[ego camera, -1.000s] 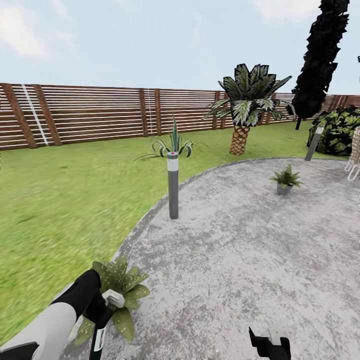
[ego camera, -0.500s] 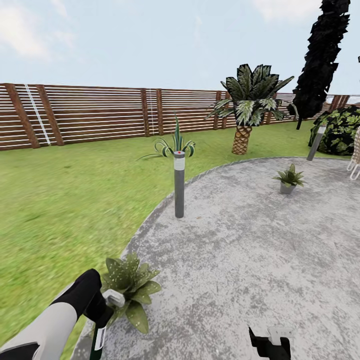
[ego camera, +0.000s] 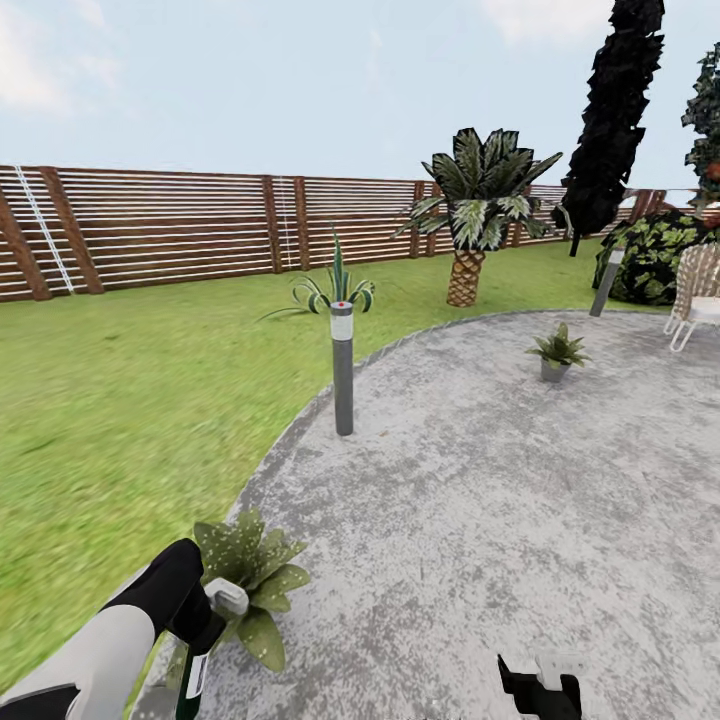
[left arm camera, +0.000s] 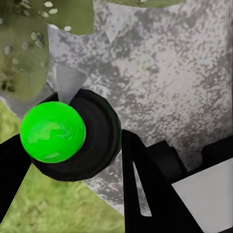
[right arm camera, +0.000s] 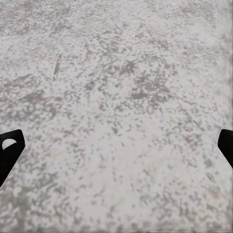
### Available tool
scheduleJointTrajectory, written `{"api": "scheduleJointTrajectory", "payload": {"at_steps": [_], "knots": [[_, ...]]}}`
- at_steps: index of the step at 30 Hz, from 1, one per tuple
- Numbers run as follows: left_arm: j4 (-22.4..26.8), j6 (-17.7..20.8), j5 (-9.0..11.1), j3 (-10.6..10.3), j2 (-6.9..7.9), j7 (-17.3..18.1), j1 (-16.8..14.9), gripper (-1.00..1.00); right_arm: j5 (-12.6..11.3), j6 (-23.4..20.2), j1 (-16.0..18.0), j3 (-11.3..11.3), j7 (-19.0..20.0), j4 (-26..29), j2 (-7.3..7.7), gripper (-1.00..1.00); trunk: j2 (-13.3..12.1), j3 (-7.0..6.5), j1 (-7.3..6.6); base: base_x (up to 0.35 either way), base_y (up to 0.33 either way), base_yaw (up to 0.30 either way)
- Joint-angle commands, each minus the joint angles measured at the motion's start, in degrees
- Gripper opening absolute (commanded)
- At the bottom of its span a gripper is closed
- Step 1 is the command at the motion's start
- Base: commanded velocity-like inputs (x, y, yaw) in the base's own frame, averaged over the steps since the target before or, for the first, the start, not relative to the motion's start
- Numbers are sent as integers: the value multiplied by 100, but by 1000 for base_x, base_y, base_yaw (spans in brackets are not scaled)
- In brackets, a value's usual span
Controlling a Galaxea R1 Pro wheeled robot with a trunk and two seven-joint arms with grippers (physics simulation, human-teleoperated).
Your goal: Pick up the pesticide atomizer in the garden and spray insectifuge to fully cover both potted plants in the garden.
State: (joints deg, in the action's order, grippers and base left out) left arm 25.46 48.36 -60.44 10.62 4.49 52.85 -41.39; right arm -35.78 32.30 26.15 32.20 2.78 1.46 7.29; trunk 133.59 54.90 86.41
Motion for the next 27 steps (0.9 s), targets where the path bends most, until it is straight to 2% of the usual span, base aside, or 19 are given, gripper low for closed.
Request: {"api": "scheduleJointTrajectory", "payload": {"at_steps": [1, 9, 17, 27], "knots": [[19, 26, -55, 41, -6, 51, -1, -100, -60, 14, 4, 32, 29, -4, 0, 100, 2, 8, -1, 0, 0, -251], [85, 101, -66, 30, -125, 71, -57, -100, -60, 14, 4, 32, 29, -5, 0, 100, 2, 11, -1, 0, 0, -34], [38, 83, -73, 4, 15, 68, -13, -100, -60, 14, 4, 32, 29, -5, 0, 100, 2, 11, -1, 0, 0, 0], [35, 86, -66, -7, -44, 61, -10, -100, -60, 14, 4, 32, 29, -5, 0, 100, 2, 11, -1, 8, -44, 0]]}}
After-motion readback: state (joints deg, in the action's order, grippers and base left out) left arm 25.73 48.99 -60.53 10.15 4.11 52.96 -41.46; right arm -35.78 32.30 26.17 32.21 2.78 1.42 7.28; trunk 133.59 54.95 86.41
